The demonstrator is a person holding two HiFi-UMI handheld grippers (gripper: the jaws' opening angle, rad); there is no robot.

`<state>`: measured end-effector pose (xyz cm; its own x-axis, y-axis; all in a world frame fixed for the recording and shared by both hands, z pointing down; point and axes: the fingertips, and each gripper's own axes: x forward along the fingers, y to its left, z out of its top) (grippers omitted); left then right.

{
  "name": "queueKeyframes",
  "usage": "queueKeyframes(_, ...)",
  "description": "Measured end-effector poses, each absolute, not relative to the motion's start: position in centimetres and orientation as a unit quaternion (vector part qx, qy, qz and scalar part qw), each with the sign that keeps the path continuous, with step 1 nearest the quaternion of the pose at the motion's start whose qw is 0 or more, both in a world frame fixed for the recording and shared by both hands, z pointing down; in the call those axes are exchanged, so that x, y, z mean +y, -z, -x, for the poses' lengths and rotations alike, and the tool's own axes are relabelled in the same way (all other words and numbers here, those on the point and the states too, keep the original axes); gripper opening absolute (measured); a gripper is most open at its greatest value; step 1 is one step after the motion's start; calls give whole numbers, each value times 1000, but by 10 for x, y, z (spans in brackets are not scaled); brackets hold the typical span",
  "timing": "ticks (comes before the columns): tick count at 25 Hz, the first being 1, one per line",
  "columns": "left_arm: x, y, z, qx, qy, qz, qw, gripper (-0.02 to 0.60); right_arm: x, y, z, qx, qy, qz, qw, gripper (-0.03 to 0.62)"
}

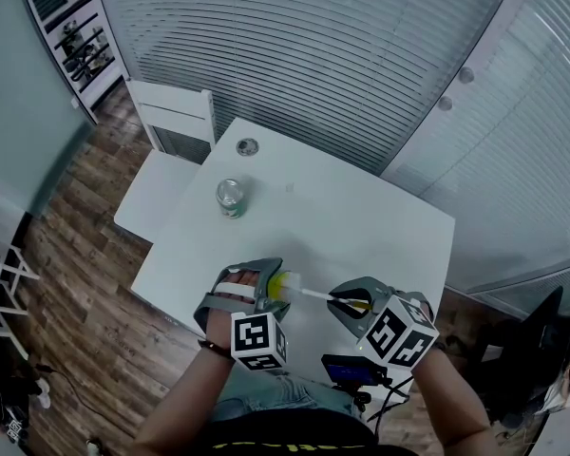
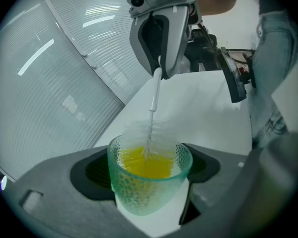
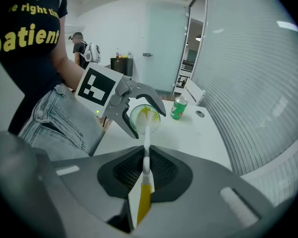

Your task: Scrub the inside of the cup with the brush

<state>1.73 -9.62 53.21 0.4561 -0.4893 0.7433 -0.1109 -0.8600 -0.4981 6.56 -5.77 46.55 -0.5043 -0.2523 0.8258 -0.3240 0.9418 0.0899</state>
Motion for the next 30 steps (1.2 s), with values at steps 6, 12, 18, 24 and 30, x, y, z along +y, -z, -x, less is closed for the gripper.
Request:
queueKeyframes(6,-101,-530,-13,187,490,829,194,417,-57,-461,-71,-867,-41,-167,468,35)
queueKeyframes(12,-101,-531,-11,186,493,828,192,417,-52,-458,-79,-860,-40,-164,481,35)
queueKeyframes(18,-101,-530,-17,181,492,828,198,417,-50,-468,-73,-854,-37,-156,495,35)
queueKeyframes(24,-97,-534,-16,178,497,827,195,417,-47,-476,-66,-856,-37,-147,494,35)
queueKeyframes(30,-99,-539,-9,183,501,825,189,417,-44,-469,-65,-865,-44,-141,480,35)
